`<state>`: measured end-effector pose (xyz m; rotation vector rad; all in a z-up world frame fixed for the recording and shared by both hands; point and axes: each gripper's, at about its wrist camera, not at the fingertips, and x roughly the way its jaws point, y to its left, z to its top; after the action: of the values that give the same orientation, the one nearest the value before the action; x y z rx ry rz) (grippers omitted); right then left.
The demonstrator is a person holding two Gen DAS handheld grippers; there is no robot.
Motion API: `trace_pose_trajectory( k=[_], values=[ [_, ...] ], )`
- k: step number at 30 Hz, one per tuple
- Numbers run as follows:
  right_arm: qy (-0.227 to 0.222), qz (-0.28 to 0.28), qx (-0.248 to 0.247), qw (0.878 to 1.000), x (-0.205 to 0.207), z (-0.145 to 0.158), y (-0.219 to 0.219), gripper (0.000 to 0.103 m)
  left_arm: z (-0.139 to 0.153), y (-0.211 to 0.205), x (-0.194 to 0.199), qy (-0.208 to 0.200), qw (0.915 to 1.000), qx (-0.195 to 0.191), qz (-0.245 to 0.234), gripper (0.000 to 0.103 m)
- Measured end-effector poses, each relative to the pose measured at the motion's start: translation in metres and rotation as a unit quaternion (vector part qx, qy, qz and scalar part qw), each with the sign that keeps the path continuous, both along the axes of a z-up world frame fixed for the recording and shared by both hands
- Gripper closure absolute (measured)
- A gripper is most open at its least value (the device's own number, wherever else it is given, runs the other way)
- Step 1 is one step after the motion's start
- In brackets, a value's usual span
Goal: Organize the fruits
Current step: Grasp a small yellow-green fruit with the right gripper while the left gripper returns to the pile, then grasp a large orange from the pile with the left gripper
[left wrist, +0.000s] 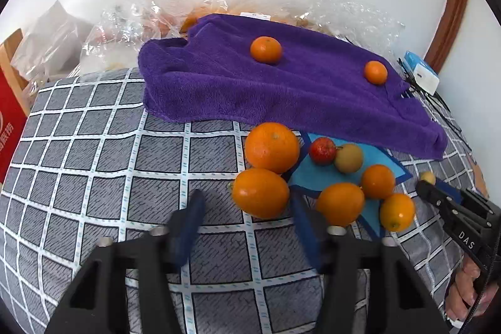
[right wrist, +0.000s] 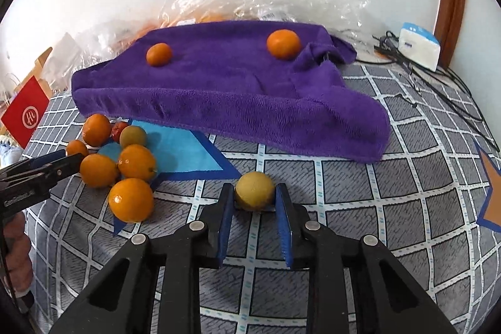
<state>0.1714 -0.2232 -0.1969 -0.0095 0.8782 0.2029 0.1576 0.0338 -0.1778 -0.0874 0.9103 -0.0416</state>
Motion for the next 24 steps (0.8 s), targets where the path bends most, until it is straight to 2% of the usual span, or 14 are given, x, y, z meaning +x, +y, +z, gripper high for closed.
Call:
trace_pose_trajectory(
  k=[2,4,8,14,17,24],
  values=[
    [-0.001,0.0,0.0,1.0,-0.001,0.001,0.0,0.076,0.0,0.0,-0.002,-0.013,0.9998,0.015,-0.008,0.068],
    [0.0,-0.001,0.003,1.0,-0.001,0.001,-0.001,0.076,-0.001,0.001,-0.003,-0.021,0.9995,0.017,-0.017,0.068],
    [0.0,-0.003,0.003,1.0,-0.001,0.001,-0.003,0.076,-0.001,0.012,-0.003,-0.025,0.999,-0.023,-0.028,0.068],
    [-0.002,-0.002,-0.023,1.0,-0.002,0.002,0.005,0.076,-0.002,0.024,-0.005,-0.03,0.9966,-0.073,-0.024,0.067],
    [-0.001,-0.002,-0.02,1.0,-0.001,0.002,0.004,0.075,-0.002,0.023,-0.004,-0.032,0.9958,-0.082,-0.025,0.058],
    [-0.001,-0.001,-0.018,1.0,-0.001,0.002,0.004,0.075,-0.003,0.021,-0.003,-0.034,0.9961,-0.079,-0.022,0.06]
  ],
)
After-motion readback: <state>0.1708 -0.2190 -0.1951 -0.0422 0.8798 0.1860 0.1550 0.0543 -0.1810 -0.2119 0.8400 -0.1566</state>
